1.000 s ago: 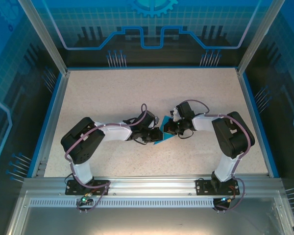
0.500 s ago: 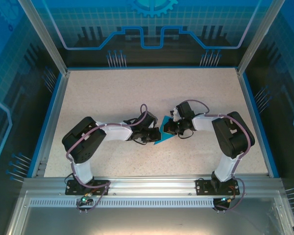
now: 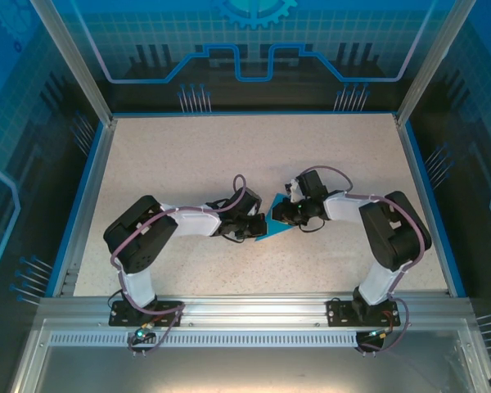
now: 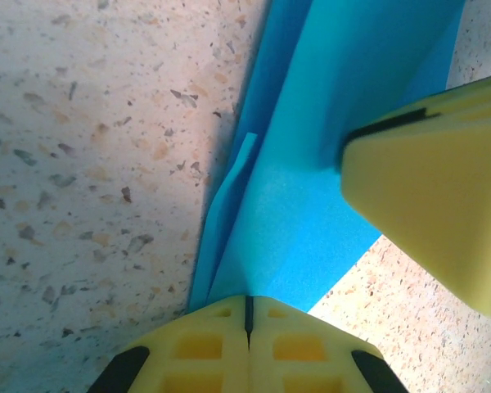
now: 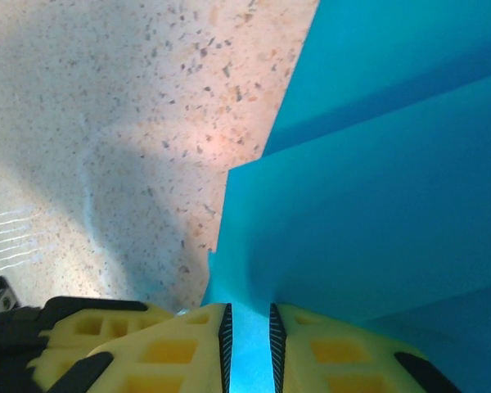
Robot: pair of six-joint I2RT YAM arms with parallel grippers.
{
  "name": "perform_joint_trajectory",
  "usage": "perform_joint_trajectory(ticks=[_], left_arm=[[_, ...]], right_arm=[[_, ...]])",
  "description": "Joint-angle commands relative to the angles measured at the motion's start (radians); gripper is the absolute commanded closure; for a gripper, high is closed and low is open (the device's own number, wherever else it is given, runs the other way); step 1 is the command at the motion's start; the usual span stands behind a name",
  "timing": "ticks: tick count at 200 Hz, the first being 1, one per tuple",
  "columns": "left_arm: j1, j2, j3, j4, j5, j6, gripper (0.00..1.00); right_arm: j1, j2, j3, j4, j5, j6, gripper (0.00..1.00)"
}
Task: Fold a paper plane with a square sheet of paper (pick it up from the middle)
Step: Fourth fold the wing at the center of the table.
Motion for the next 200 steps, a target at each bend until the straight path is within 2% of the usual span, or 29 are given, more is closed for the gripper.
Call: perform_joint_trajectory(ticks=[1,82,126,200], left_arm=[[-0.002,0.027,-0.029,-0.038,-0.034,-0.023,0.96],[-0.001,0.024,-0.037,-0.033,-0.030,-0.026,0.97],[-0.003,0.000,-0.046,-0.043,-0.031,-0.022,0.95],[-0.001,-0.059,-0.075,-0.114,-0.098,-0.018,0.93]], right_arm=[[0.019,-0.029,-0.020,0.018,-0.027,-0.008,0.79],[0.054,0.039,-0.001,0.021,-0.016,0.007,0.85],[0.045,0.073,0.008,-0.035,0.067,0.022,0.87],[0.025,0.117,0.006,-0.064,0.105,0.039,0.87]])
